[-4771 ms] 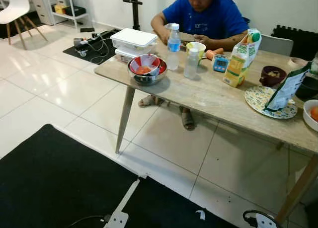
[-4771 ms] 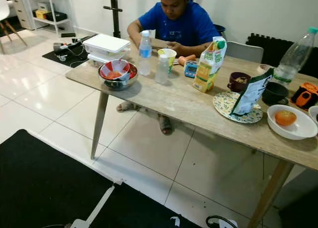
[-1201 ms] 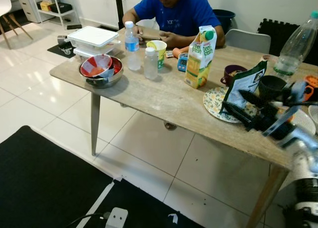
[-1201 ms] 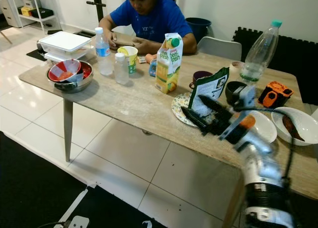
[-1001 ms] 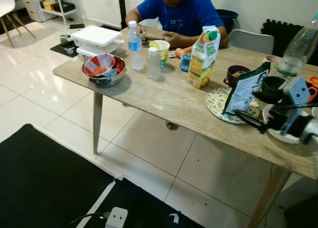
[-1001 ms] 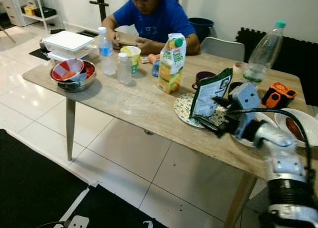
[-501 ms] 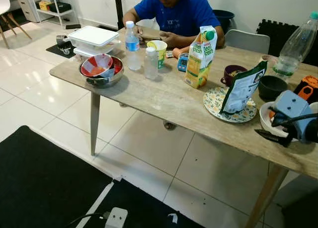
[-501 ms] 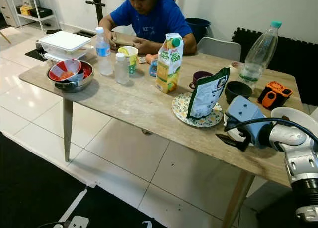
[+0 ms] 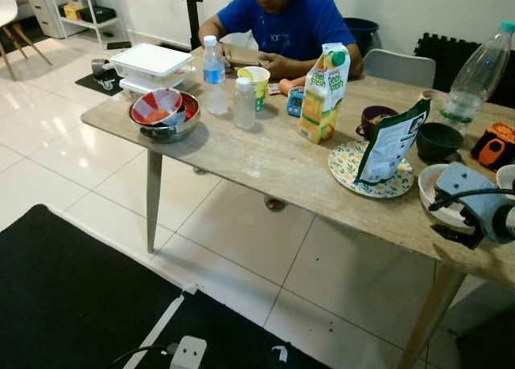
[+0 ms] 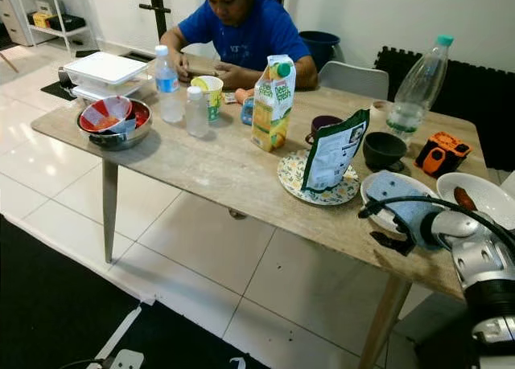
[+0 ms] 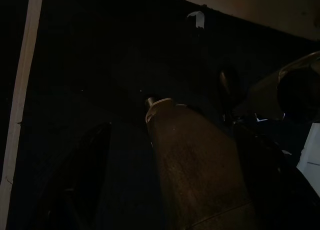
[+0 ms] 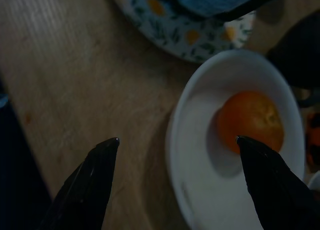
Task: Restocking fridge
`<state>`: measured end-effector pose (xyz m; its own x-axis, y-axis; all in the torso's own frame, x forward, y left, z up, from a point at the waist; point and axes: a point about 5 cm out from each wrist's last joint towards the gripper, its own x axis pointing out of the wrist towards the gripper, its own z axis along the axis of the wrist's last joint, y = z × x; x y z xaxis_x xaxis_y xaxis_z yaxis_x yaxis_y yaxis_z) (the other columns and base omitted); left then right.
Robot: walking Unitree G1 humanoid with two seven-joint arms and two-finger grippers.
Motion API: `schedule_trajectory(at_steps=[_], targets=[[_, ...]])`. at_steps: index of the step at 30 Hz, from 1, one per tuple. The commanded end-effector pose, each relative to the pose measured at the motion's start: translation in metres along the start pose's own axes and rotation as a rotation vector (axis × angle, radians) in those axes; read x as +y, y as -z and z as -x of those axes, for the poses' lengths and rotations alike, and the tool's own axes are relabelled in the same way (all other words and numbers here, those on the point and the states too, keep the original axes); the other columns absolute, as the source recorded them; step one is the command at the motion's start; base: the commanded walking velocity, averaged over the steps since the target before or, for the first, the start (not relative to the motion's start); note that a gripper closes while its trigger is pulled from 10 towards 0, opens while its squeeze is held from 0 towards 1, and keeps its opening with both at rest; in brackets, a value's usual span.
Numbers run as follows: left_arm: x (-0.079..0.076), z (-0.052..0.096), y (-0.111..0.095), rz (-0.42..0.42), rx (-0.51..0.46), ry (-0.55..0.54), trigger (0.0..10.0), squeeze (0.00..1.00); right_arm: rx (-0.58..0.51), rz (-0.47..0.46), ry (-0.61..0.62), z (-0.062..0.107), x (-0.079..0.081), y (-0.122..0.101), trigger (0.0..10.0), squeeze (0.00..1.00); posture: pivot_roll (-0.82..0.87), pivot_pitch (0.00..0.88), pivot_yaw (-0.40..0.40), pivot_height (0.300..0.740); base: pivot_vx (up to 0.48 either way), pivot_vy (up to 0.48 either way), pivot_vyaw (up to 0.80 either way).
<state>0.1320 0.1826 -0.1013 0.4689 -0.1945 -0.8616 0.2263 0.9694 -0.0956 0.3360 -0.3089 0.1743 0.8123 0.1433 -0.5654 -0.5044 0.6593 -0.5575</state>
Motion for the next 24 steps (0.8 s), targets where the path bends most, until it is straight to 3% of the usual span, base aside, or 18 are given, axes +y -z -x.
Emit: schedule_trajectory(at_steps=[1, 16, 24], targets=[[-0.007, 0.004, 0.025, 0.011, 0.094, 0.025, 10.0, 0.00, 0.028, -0.029, 0.010, -0.005, 0.002, 0.003, 10.0, 0.00, -0.05, 0.060, -0.053, 0.740, 0.000, 0.000, 0.00], [-0.008, 0.004, 0.028, 0.019, 0.094, 0.023, 10.0, 0.00, 0.119, -0.083, 0.023, -0.013, 0.004, 0.011, 10.0, 0.00, -0.05, 0.079, -0.058, 0.740, 0.000, 0.000, 0.00], [-0.008, 0.008, 0.037, 0.024, 0.110, 0.022, 10.0, 0.00, 0.162, -0.141, 0.110, -0.014, -0.001, 0.021, 10.0, 0.00, -0.05, 0.107, -0.056, 0.740, 0.000, 0.000, 0.00]])
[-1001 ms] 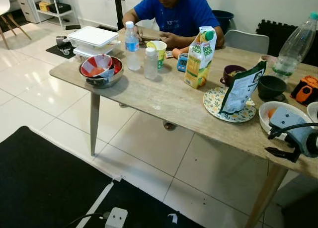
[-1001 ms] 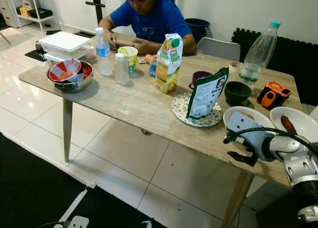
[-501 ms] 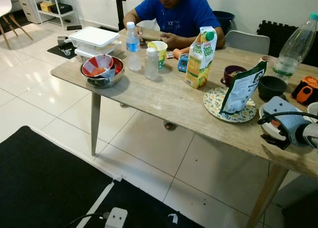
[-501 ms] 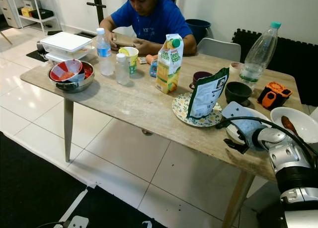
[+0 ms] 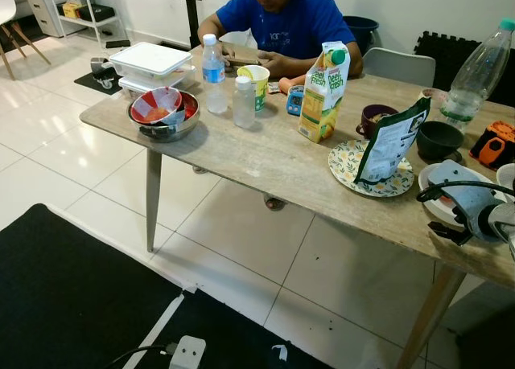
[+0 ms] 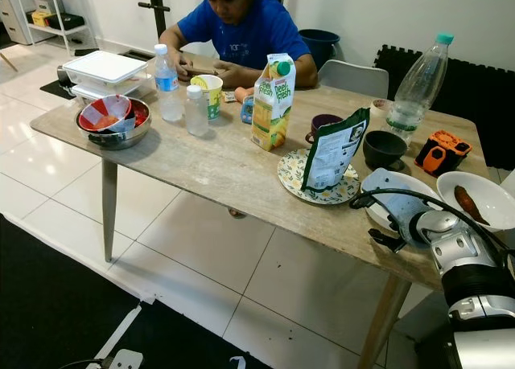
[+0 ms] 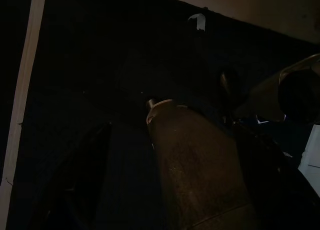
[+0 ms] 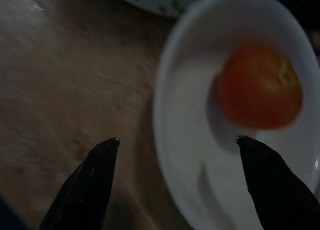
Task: Restocking fridge
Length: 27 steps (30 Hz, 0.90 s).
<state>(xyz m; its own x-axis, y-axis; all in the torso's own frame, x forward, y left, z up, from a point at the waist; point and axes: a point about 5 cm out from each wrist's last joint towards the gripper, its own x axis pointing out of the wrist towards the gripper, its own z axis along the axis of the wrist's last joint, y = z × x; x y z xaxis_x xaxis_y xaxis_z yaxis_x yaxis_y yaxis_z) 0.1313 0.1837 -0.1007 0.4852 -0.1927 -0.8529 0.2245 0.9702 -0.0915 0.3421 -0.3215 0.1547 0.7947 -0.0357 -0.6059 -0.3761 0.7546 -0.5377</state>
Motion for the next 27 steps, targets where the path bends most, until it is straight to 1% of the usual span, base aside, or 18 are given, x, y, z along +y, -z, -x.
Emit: schedule_trajectory(at_steps=[1, 5, 7, 15, 20, 21, 27], targets=[[-0.009, 0.007, 0.036, 0.024, 0.128, 0.027, 10.0, 0.00, 0.006, -0.013, 0.015, -0.001, -0.001, 0.002, 10.0, 0.00, -0.05, 0.109, -0.056, 0.740, 0.000, 0.000, 0.00], [-0.009, 0.008, 0.039, 0.024, 0.133, 0.027, 10.0, 0.00, 0.016, -0.033, 0.023, -0.003, 0.002, 0.005, 10.0, 0.00, -0.05, 0.119, -0.054, 0.740, 0.000, 0.000, 0.00], [-0.009, 0.009, 0.042, 0.024, 0.137, 0.027, 10.0, 0.00, 0.027, -0.048, 0.030, -0.006, 0.005, 0.008, 10.0, 0.00, -0.05, 0.130, -0.053, 0.740, 0.000, 0.000, 0.00], [-0.008, 0.011, 0.045, 0.026, 0.141, 0.024, 10.0, 0.00, 0.002, -0.049, 0.059, -0.010, 0.007, 0.005, 10.0, 0.00, -0.04, 0.141, -0.054, 0.740, 0.000, 0.000, 0.00], [-0.008, 0.011, 0.045, 0.027, 0.142, 0.022, 10.0, 0.00, -0.003, -0.045, 0.047, -0.011, 0.008, 0.003, 10.0, 0.00, -0.04, 0.143, -0.055, 0.740, 0.000, 0.000, 0.00], [-0.007, 0.011, 0.045, 0.028, 0.141, 0.022, 10.0, 0.00, -0.005, -0.045, 0.035, -0.011, 0.009, 0.002, 0.0, 0.00, -0.04, 0.143, -0.055, 0.740, 0.000, 0.000, 0.00], [-0.008, 0.011, 0.044, 0.028, 0.137, 0.024, 10.0, 0.00, 0.001, -0.038, 0.017, -0.009, 0.007, 0.002, 0.0, 0.00, -0.04, 0.139, -0.057, 0.740, 0.000, 0.000, 0.00]])
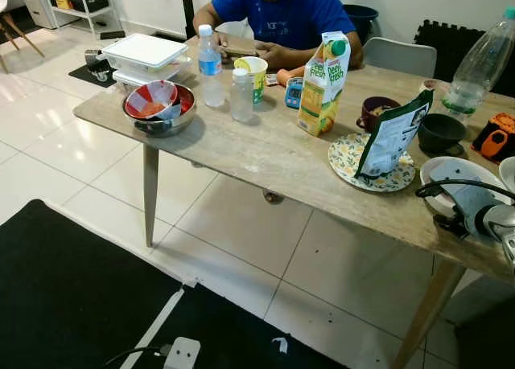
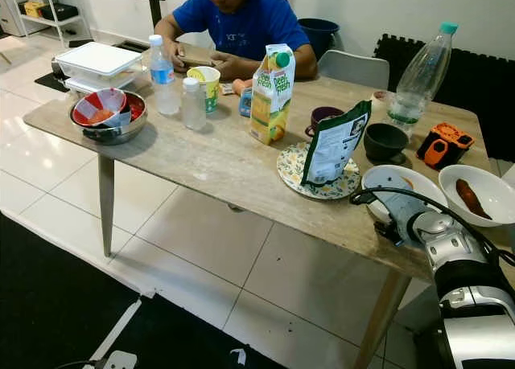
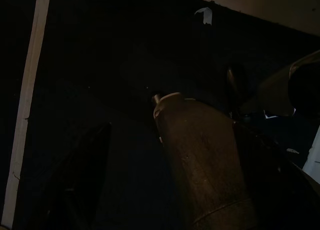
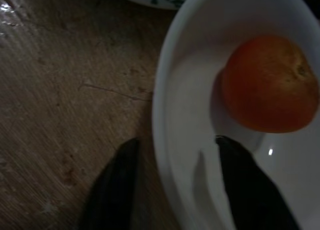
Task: Restocking fridge
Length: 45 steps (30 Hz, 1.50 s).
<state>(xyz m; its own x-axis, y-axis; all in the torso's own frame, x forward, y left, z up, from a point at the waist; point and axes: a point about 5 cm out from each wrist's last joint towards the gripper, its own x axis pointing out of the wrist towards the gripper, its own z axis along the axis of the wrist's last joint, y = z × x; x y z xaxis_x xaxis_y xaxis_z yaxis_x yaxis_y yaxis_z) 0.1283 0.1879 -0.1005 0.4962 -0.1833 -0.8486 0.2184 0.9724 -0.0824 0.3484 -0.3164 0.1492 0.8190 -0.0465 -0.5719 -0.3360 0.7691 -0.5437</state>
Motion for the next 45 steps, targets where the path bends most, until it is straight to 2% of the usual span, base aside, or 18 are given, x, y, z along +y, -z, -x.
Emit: schedule_trajectory(at_steps=[1, 11, 16, 20, 24, 26, 29, 30, 32, 34, 35, 37, 42, 45], targets=[[-0.011, 0.008, 0.040, 0.026, 0.145, 0.036, 10.0, 0.00, 0.029, -0.012, -0.016, -0.001, 0.001, 0.005, 0.0, 0.00, -0.04, 0.136, -0.058, 0.740, 0.000, 0.000, 0.00], [-0.011, 0.007, 0.036, 0.021, 0.137, 0.036, 10.0, 0.00, -0.008, 0.013, -0.023, 0.001, -0.003, -0.003, 0.0, 0.00, -0.04, 0.121, -0.058, 0.740, 0.000, 0.000, 0.00], [-0.012, 0.006, 0.033, 0.015, 0.133, 0.036, 10.0, 0.00, -0.052, 0.055, -0.056, 0.003, -0.004, -0.011, 0.0, 0.00, -0.04, 0.109, -0.061, 0.740, 0.000, 0.000, 0.00], [-0.012, 0.005, 0.030, 0.013, 0.127, 0.036, 10.0, 0.00, -0.125, 0.044, -0.094, 0.009, -0.008, -0.020, 0.0, 0.00, -0.04, 0.101, -0.061, 0.740, 0.000, 0.000, 0.00], [-0.012, 0.004, 0.028, 0.010, 0.124, 0.036, 10.0, 0.00, -0.250, 0.052, -0.131, 0.023, -0.016, -0.035, 0.0, 0.00, -0.05, 0.092, -0.057, 0.740, 0.000, 0.000, 0.00], [-0.012, 0.004, 0.028, 0.010, 0.124, 0.036, 10.0, 0.00, -0.250, 0.052, -0.131, 0.023, -0.016, -0.035, 0.0, 0.00, -0.05, 0.092, -0.057, 0.740, 0.000, 0.000, 0.00], [-0.010, 0.003, 0.026, 0.005, 0.122, 0.032, 10.0, 0.00, -0.340, 0.137, -0.173, 0.041, -0.021, -0.045, 0.0, 0.00, -0.05, 0.088, -0.054, 0.740, 0.000, 0.000, 0.00], [-0.009, 0.003, 0.025, 0.005, 0.119, 0.030, 10.0, 0.00, -0.368, 0.177, -0.208, 0.048, -0.019, -0.047, 0.0, 0.00, -0.06, 0.087, -0.054, 0.740, 0.000, 0.000, 0.00], [-0.009, 0.003, 0.025, 0.005, 0.119, 0.030, 10.0, 0.00, -0.368, 0.177, -0.208, 0.048, -0.019, -0.047, 0.0, 0.00, -0.06, 0.087, -0.054, 0.740, 0.000, 0.000, 0.00], [-0.009, 0.002, 0.023, 0.006, 0.109, 0.025, 10.0, 0.00, -0.406, 0.278, -0.328, 0.065, -0.008, -0.047, 0.0, 0.00, -0.06, 0.086, -0.053, 0.740, 0.000, 0.000, 0.00], [-0.009, 0.002, 0.023, 0.006, 0.109, 0.025, 10.0, 0.00, -0.406, 0.278, -0.328, 0.065, -0.008, -0.047, 0.0, 0.00, -0.06, 0.086, -0.053, 0.740, 0.000, 0.000, 0.00], [-0.010, 0.002, 0.021, 0.018, 0.099, 0.022, 10.0, 0.00, -0.422, 0.320, -0.417, 0.076, 0.002, -0.046, 0.0, 0.00, -0.06, 0.085, -0.053, 0.740, 0.000, 0.000, 0.00], [-0.011, 0.001, 0.021, 0.011, 0.101, 0.020, 10.0, 0.00, -0.432, 0.335, -0.480, 0.084, 0.014, -0.046, 0.0, 0.00, -0.07, 0.083, -0.052, 0.740, 0.000, 0.000, 0.00], [-0.011, 0.001, 0.021, 0.011, 0.106, 0.010, 10.0, 0.00, -0.439, 0.343, -0.478, 0.084, 0.019, -0.047, 0.0, 0.00, -0.07, 0.082, -0.050, 0.740, 0.000, 0.000, 0.00]])
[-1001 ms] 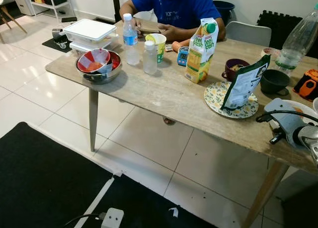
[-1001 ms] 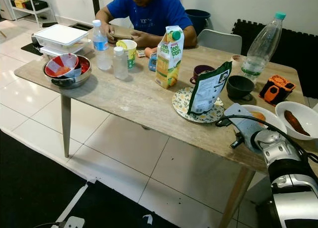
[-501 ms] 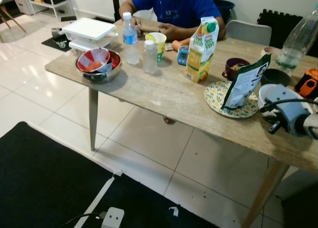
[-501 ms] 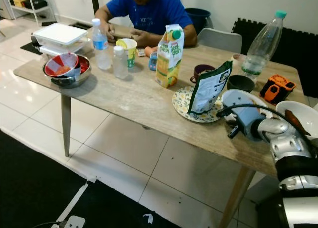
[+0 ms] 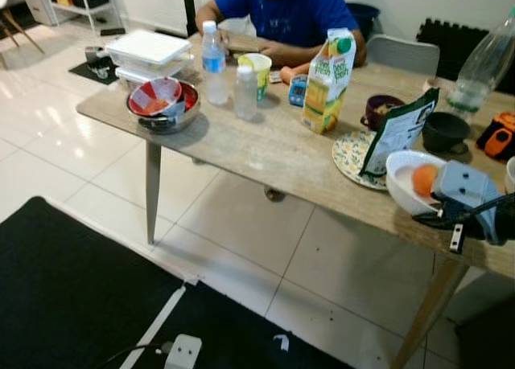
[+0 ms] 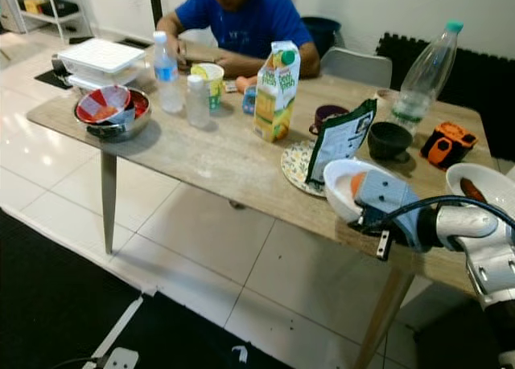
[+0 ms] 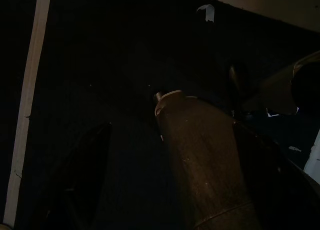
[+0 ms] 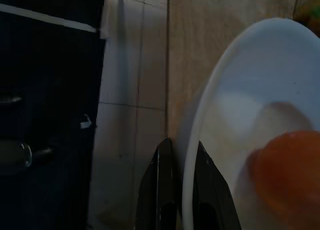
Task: Restocking fridge
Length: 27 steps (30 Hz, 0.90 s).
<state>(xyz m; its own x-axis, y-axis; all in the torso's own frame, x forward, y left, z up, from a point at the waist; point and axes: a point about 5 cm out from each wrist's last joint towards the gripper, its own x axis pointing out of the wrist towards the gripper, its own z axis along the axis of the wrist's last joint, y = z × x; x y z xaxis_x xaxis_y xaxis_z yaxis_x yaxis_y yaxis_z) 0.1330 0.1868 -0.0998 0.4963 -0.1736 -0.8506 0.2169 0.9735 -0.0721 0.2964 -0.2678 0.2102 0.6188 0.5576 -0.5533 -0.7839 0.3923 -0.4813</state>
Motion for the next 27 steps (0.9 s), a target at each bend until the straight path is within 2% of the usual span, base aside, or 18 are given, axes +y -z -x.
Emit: schedule_trajectory(at_steps=[1, 2, 6, 11, 18, 20, 27], targets=[[-0.010, 0.003, 0.025, 0.009, 0.111, 0.012, 10.0, 0.00, -0.017, 0.015, 0.029, 0.001, -0.001, -0.004, 0.7, 0.00, -0.07, 0.082, -0.051, 0.740, 0.000, 0.000, 0.00], [-0.010, 0.003, 0.026, 0.003, 0.117, 0.007, 10.0, 0.00, -0.028, 0.018, 0.028, -0.003, 0.002, -0.005, 10.0, 0.00, -0.07, 0.080, -0.052, 0.740, 0.000, 0.000, 0.00], [-0.010, 0.003, 0.025, -0.004, 0.121, 0.005, 10.0, 0.00, -0.054, 0.016, 0.015, -0.010, 0.008, -0.006, 10.0, 0.00, -0.07, 0.081, -0.051, 0.740, 0.000, 0.000, 0.00], [-0.010, 0.003, 0.026, -0.011, 0.126, -0.001, 10.0, 0.00, -0.115, 0.012, -0.042, -0.018, 0.024, -0.019, 10.0, 0.00, -0.06, 0.081, -0.051, 0.740, 0.000, 0.000, 0.00], [-0.010, 0.003, 0.027, -0.021, 0.136, -0.009, 10.0, 0.00, -0.199, 0.075, -0.115, -0.027, 0.041, -0.036, 10.0, 0.00, -0.06, 0.080, -0.051, 0.740, -0.254, 0.000, 0.00], [-0.009, 0.003, 0.027, -0.023, 0.136, -0.012, 10.0, 0.00, -0.257, 0.105, -0.184, -0.031, 0.055, -0.048, 10.0, 0.00, -0.06, 0.080, -0.050, 0.740, -0.253, 0.000, 0.00], [-0.009, 0.003, 0.027, -0.029, 0.138, -0.012, 10.0, 0.00, -0.264, 0.148, -0.276, -0.040, 0.075, -0.056, 10.0, 0.00, -0.07, 0.080, -0.049, 0.740, -0.276, 0.000, 0.00]])
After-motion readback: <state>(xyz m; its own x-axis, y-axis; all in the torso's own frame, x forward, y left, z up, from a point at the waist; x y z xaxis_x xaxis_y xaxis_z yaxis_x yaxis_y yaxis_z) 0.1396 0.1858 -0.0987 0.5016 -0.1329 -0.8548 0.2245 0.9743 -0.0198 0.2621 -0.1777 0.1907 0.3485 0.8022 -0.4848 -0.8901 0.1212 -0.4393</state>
